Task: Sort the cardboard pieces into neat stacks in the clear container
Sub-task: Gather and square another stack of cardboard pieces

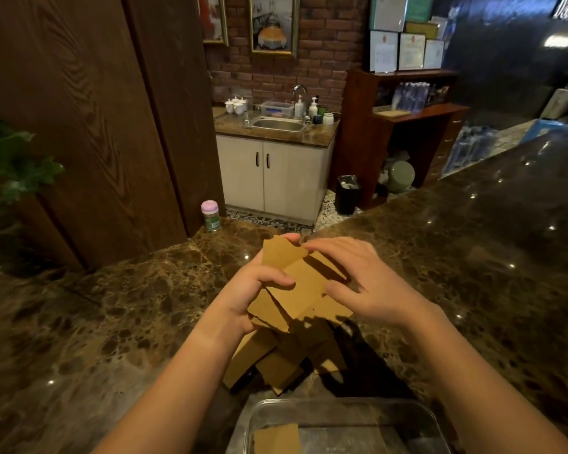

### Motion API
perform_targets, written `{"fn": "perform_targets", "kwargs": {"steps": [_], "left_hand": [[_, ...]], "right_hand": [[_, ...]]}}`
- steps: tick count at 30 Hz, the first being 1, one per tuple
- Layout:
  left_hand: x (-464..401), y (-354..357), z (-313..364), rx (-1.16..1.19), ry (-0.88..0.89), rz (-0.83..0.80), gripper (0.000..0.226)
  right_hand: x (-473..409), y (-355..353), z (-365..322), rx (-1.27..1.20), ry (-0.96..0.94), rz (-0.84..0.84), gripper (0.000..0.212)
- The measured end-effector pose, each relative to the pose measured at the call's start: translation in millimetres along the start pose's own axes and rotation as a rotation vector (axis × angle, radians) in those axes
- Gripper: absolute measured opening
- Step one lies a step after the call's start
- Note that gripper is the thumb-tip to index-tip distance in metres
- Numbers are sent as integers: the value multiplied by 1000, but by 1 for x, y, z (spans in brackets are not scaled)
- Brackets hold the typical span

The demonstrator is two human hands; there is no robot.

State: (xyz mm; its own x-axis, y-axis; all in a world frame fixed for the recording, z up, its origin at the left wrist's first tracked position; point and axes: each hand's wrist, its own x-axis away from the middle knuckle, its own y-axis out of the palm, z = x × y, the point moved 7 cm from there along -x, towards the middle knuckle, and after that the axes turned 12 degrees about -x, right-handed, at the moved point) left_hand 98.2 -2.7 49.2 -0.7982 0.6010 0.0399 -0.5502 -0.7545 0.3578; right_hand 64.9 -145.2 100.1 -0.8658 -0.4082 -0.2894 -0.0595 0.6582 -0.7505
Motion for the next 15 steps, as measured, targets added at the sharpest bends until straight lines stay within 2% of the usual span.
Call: {"fn": "perform_targets", "kwargs": {"steps": [2, 4, 5, 7, 8, 10, 13, 15], "left_hand": [[2, 2, -5, -15, -19, 14, 55], [3, -4, -7, 39, -28, 116, 38], [3, -10, -8, 110, -37, 187, 34], [2, -20, -12, 266, -59, 284, 33], [2, -22, -13, 312, -80, 293, 35], [2, -19, -19, 311, -152, 253, 44], [4, -6, -27, 218, -222, 136, 48], [5, -1, -28, 161, -215, 126, 51]], "right_hand": [[-4, 1, 7, 38, 106, -6, 64], [-6, 0, 17, 5, 223, 7, 74], [-5, -1, 20, -24, 253, 20, 68], [0, -3, 19, -186, 211, 72, 33], [3, -4, 15, -301, 169, 114, 25], [10, -2, 9, -405, 88, 181, 33], [10, 8, 3, -282, 10, 259, 45], [11, 11, 4, -276, -7, 339, 46]]}}
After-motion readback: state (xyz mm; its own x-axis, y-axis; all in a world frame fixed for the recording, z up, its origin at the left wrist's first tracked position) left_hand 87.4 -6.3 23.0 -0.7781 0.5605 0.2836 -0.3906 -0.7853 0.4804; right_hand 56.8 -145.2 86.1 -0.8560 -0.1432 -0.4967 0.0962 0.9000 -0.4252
